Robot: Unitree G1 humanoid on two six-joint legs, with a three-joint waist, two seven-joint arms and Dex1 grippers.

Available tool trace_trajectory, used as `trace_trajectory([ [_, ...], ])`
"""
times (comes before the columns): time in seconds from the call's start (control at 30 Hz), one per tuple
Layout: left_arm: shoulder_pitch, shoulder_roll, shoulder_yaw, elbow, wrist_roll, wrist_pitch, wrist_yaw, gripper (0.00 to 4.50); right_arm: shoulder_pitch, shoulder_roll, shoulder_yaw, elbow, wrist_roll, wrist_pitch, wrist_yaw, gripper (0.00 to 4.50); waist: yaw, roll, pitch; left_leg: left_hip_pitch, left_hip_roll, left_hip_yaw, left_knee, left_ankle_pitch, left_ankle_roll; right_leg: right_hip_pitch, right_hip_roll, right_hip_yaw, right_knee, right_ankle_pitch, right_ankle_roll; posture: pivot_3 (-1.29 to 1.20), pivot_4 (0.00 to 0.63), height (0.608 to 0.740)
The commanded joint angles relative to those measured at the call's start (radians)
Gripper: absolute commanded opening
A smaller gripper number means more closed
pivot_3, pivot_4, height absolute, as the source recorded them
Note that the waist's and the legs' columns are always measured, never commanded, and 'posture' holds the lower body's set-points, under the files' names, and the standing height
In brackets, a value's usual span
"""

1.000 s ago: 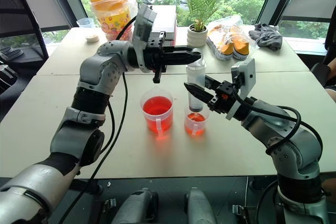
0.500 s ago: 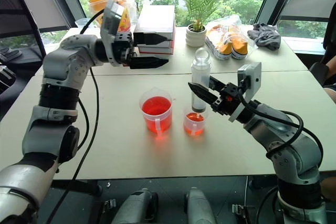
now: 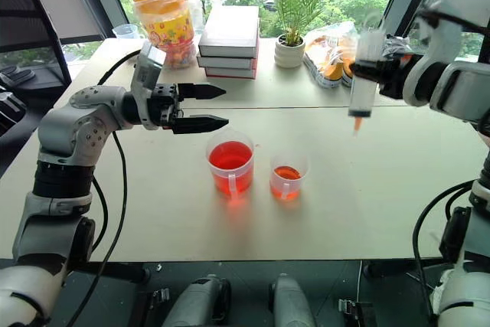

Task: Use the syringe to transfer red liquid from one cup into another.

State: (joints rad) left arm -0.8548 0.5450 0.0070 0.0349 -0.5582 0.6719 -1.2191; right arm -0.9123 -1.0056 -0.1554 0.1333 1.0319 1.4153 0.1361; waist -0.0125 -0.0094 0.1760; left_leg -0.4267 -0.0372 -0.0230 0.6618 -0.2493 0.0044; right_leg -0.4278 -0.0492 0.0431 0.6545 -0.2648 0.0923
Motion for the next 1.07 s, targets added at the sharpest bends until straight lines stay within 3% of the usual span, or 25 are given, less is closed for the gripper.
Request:
trace_trajectory([
  [0.03,0.014,0.014,0.023,-0.046,-0.026,-0.005,0.012,4.43,-0.037,-0.064,0.162,0.063,-0.125,0.023,0.172,1.41,-0.004,0.001,0.000,0.000,0.000,0.001,0.000,0.000,0.001,0.000,0.000,0.001,0.000,0.000,0.000,0.00,0.150,0.740],
  [0.2,0.039,0.023,0.023,-0.069,-0.034,-0.008,0.029,4.43,-0.073,-0.046,0.348,0.187,-0.273,0.033,0.341,1.41,-0.004,0.002,0.001,0.000,0.000,0.003,0.001,-0.001,0.002,-0.001,0.001,0.001,0.000,0.000,0.001,0.00,0.150,0.740],
  [0.37,0.085,0.042,0.034,-0.134,-0.059,0.021,0.063,4.43,-0.068,0.039,0.468,0.350,-0.449,-0.087,0.457,1.41,-0.003,0.001,0.000,0.000,0.000,0.003,0.001,-0.001,0.002,0.000,0.001,0.002,0.000,0.001,0.001,0.00,0.150,0.740],
  [0.4,0.089,0.044,0.040,-0.148,-0.071,0.034,0.071,4.50,-0.071,0.051,0.470,0.372,-0.469,-0.094,0.475,2.45,-0.003,0.001,0.000,0.000,0.000,0.003,0.001,-0.001,0.002,0.000,0.001,0.002,0.000,0.001,0.002,0.00,0.150,0.740],
  [0.53,0.100,0.060,0.049,-0.187,-0.102,0.069,0.098,4.50,-0.074,0.078,0.461,0.412,-0.531,-0.109,0.533,4.46,0.001,0.001,0.000,0.000,0.000,0.002,0.002,-0.001,0.002,0.000,0.001,0.001,0.000,0.001,0.002,0.00,0.150,0.740],
  [0.67,0.112,0.082,0.052,-0.210,-0.121,0.088,0.113,4.50,-0.062,0.030,0.418,0.321,-0.544,-0.094,0.584,4.46,0.000,0.002,0.000,0.000,0.000,0.002,0.002,-0.001,0.001,0.000,0.001,0.001,0.000,0.001,0.002,0.00,0.150,0.740],
  [0.8,0.128,0.112,0.056,-0.229,-0.133,0.101,0.123,4.50,0.016,-0.100,0.307,0.033,-0.491,-0.104,0.668,4.46,0.003,0.002,0.001,0.000,0.000,0.002,0.001,-0.001,0.001,-0.001,0.001,0.001,0.000,0.001,0.002,0.00,0.150,0.740],
  [0.97,0.183,0.174,0.069,-0.275,-0.141,0.115,0.121,4.50,0.280,-0.186,-0.134,-0.435,-0.259,-0.119,0.826,4.46,0.000,0.002,0.001,-0.001,0.000,0.000,0.000,-0.001,0.001,-0.001,0.001,0.000,-0.002,0.001,0.002,0.00,0.150,0.740],
  [1.07,0.207,0.189,0.074,-0.283,-0.149,0.126,0.131,4.50,0.426,-0.169,-0.301,-0.581,-0.215,-0.121,0.832,4.46,0.002,0.002,0.000,0.001,0.001,-0.001,0.001,-0.001,0.001,0.002,0.001,0.000,-0.001,0.001,0.002,0.00,0.150,0.740],
])
